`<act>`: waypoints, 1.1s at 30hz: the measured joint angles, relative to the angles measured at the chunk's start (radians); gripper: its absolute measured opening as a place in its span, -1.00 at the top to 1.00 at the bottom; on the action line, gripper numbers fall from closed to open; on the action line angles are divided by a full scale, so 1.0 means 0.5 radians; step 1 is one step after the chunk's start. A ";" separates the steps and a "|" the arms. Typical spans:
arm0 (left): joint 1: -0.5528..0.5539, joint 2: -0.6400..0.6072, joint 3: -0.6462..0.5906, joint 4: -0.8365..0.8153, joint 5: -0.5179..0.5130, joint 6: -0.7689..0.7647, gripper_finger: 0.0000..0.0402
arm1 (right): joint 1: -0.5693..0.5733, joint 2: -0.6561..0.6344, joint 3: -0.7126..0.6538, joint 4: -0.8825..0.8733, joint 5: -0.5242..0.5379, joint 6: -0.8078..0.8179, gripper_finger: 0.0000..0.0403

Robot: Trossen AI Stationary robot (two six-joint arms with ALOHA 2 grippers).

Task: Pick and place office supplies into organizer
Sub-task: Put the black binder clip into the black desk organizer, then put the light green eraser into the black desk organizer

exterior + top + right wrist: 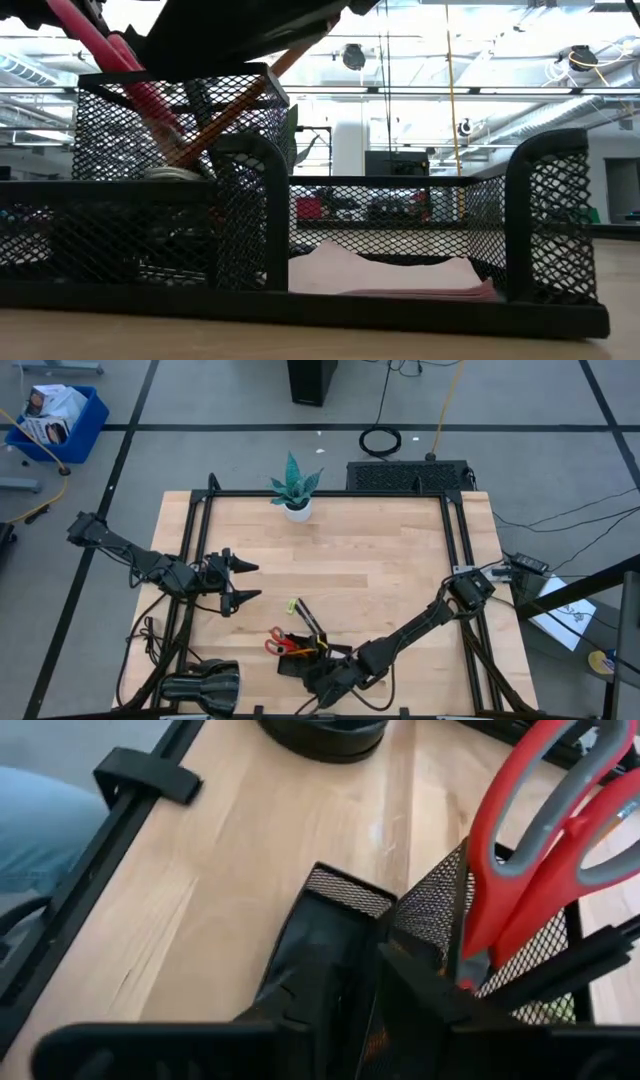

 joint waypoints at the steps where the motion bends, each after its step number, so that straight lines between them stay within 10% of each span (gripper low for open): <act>1: 0.000 0.000 0.000 0.000 -0.001 0.000 -0.83 | -0.002 0.000 0.000 0.003 0.000 0.004 0.57; 13: 0.000 0.002 0.000 -0.003 -0.010 -0.005 -0.83 | 0.124 -0.039 -0.003 0.451 -0.003 -0.565 0.40; 26: 0.000 0.162 0.001 0.009 -0.011 -0.041 -0.82 | 0.118 -0.489 -0.027 -0.048 0.528 -0.597 0.44; 33: -0.004 0.111 0.001 0.184 -0.012 -0.072 -0.83 | -0.095 -0.868 -0.548 -0.017 0.346 -0.215 0.45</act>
